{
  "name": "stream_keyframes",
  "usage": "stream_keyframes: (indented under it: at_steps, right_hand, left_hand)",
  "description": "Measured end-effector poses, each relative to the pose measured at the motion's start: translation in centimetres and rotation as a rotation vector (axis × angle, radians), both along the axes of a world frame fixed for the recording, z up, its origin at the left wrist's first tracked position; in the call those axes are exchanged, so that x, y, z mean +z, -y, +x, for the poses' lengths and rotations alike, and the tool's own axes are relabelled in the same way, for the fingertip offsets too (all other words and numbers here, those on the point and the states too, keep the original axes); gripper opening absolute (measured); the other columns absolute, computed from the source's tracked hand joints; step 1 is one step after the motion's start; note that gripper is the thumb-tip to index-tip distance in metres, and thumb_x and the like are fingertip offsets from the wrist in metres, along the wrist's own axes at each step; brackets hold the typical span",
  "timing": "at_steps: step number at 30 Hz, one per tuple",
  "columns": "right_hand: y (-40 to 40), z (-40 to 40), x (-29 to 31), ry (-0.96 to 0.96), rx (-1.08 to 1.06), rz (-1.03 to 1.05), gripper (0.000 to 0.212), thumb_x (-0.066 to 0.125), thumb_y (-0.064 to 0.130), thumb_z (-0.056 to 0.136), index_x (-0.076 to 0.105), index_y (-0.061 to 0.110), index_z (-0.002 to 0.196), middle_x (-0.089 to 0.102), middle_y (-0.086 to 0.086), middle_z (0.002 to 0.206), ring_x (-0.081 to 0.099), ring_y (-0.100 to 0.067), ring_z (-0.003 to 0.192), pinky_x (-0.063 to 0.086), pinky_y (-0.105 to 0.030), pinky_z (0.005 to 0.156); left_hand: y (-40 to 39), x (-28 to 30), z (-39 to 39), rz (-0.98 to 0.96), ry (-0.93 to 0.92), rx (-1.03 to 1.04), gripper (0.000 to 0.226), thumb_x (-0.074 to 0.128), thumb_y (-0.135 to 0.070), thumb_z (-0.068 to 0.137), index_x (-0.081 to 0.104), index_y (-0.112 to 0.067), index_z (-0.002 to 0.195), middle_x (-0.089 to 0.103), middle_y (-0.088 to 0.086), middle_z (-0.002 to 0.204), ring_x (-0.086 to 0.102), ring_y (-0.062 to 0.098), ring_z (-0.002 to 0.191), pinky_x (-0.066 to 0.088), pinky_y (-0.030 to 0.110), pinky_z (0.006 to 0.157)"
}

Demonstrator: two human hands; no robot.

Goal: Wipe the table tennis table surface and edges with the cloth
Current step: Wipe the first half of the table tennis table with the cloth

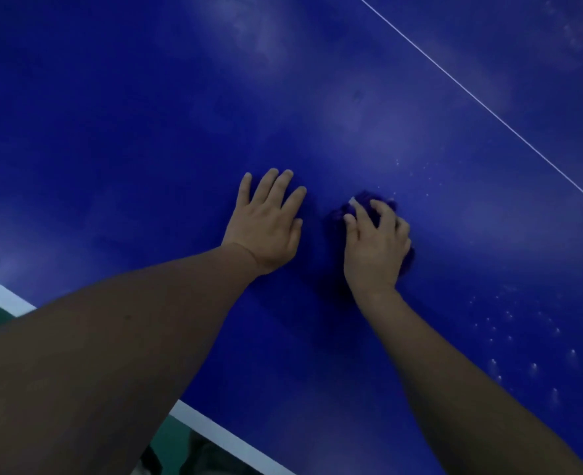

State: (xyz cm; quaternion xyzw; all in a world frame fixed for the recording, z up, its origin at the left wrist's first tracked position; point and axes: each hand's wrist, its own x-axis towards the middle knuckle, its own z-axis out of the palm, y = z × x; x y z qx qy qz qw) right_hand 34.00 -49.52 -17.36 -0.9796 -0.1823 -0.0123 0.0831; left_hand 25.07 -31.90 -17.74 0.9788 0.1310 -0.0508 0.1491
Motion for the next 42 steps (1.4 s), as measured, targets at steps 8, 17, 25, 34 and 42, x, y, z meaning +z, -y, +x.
stream_keyframes:
  at_steps: [8,17,25,34,42]
  right_hand:
    - [-0.6,-3.3,-0.7,0.044,0.127,0.035,0.042,0.042,0.047,0.101,0.068,0.028,0.126,0.057,-0.002,0.136,0.051,-0.034,0.116,0.045,-0.050,0.085]
    - [0.8,2.6,0.0,-0.029,-0.077,0.038,0.040,0.045,0.043,0.104,0.062,0.026,0.136,0.051,-0.003,0.144,0.043,-0.035,0.123,0.040,-0.052,0.095]
    - [-2.0,-1.5,-0.4,0.024,0.151,0.044,0.040,0.044,0.047,0.101,0.068,0.027,0.128,0.058,-0.002,0.136,0.051,-0.034,0.117,0.044,-0.047,0.086]
    - [-1.2,3.8,-0.3,-0.007,-0.122,0.060,0.039,0.047,0.042,0.104,0.064,0.024,0.134,0.053,-0.005,0.141,0.045,-0.037,0.122,0.042,-0.055,0.095]
    - [-2.9,-1.0,-0.4,0.082,0.024,0.064,0.034,0.055,0.040,0.099,0.070,0.023,0.124,0.060,-0.006,0.133,0.054,-0.038,0.112,0.047,-0.051,0.083]
  left_hand:
    - [-0.1,-1.0,0.1,0.033,-0.039,-0.038,0.064,0.012,-0.050,0.100,0.020,-0.024,0.158,0.008,0.008,0.168,-0.001,0.028,0.155,-0.005,0.056,0.123]
    - [-0.2,-0.6,0.2,0.029,-0.042,-0.027,0.062,0.015,-0.050,0.101,0.022,-0.026,0.158,0.011,0.007,0.167,0.001,0.027,0.155,-0.003,0.057,0.123]
    - [-0.2,-0.7,0.2,0.032,-0.037,-0.024,0.064,0.013,-0.050,0.099,0.025,-0.025,0.157,0.013,0.008,0.167,0.003,0.027,0.155,0.000,0.057,0.123]
    - [-0.3,-0.9,0.2,0.022,-0.027,-0.050,0.060,0.016,-0.056,0.101,0.026,-0.033,0.156,0.014,0.010,0.166,0.002,0.029,0.154,-0.001,0.059,0.122]
    - [-0.6,-0.7,0.4,-0.034,-0.037,-0.045,0.062,0.018,-0.056,0.099,0.021,-0.035,0.157,0.008,0.009,0.167,-0.003,0.028,0.154,-0.006,0.058,0.122]
